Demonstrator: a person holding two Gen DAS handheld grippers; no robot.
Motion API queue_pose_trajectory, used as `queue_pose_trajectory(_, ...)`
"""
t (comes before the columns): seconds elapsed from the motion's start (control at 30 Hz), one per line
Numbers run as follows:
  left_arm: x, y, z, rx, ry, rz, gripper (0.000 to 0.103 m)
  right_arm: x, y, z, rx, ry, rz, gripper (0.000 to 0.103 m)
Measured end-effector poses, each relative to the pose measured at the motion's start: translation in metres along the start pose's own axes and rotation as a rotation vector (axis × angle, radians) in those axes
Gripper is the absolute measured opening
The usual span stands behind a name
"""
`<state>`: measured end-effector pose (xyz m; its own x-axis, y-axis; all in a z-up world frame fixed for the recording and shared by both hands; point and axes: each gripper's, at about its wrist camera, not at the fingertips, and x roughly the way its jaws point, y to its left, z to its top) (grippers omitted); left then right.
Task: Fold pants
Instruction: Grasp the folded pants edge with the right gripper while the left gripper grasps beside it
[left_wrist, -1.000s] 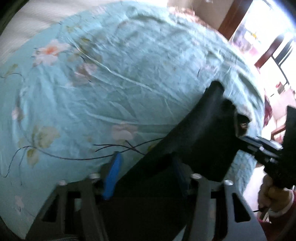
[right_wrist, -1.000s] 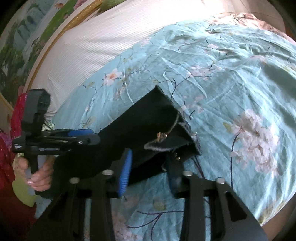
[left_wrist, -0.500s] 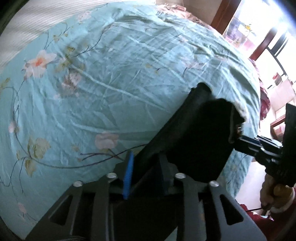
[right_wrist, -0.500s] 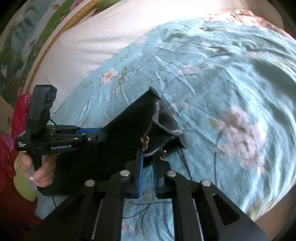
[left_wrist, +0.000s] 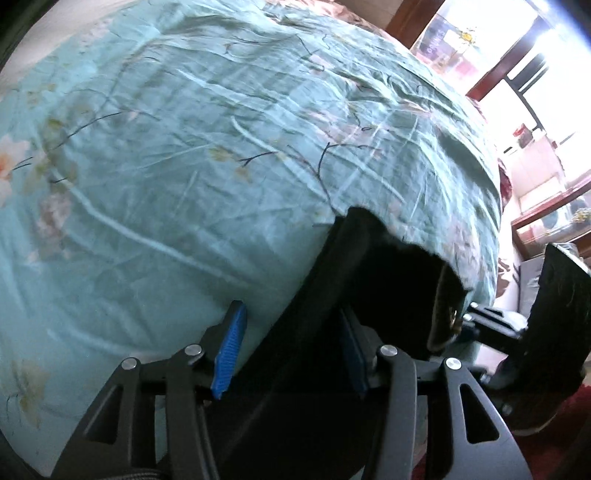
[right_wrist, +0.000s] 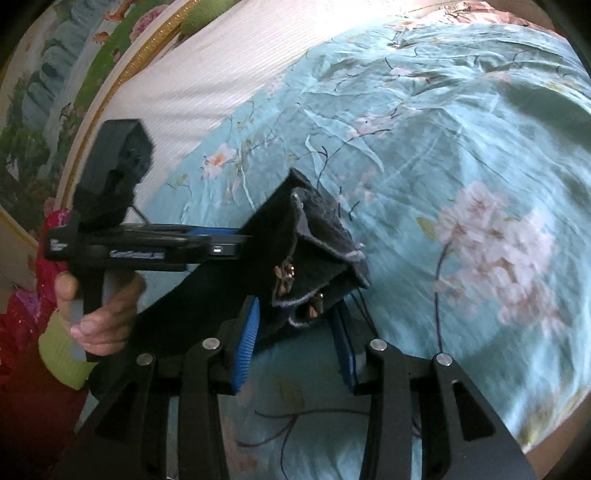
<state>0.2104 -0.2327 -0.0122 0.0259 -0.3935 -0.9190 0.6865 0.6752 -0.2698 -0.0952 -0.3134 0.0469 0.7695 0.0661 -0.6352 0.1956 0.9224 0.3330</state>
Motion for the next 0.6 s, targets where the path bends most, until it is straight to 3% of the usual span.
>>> queue_pose_trajectory(0.07, 0.004, 0.000, 0.007, -0.006, 0.000, -0.030, 0.049, 0.003, 0.000, -0.001, -0.025, -0.010, 0.006, 0.040)
queue_pose_trajectory(0.13, 0.006, -0.003, 0.011, -0.002, -0.006, -0.045, 0.040, 0.004, 0.001, -0.001, -0.038, -0.016, 0.008, 0.038)
queue_pose_trajectory(0.27, 0.008, -0.019, 0.011, 0.036, -0.038, -0.059, 0.014, 0.007, 0.000, 0.000, -0.055, -0.015, 0.003, 0.024)
queue_pose_trajectory(0.4, 0.000, -0.021, 0.005, 0.021, -0.088, -0.062, 0.010, 0.003, 0.001, 0.000, -0.062, -0.013, 0.023, 0.015)
queue_pose_trajectory(0.6, -0.043, -0.022, -0.014, -0.001, -0.187, -0.071, 0.010, -0.013, 0.025, 0.003, -0.127, -0.046, 0.111, 0.013)
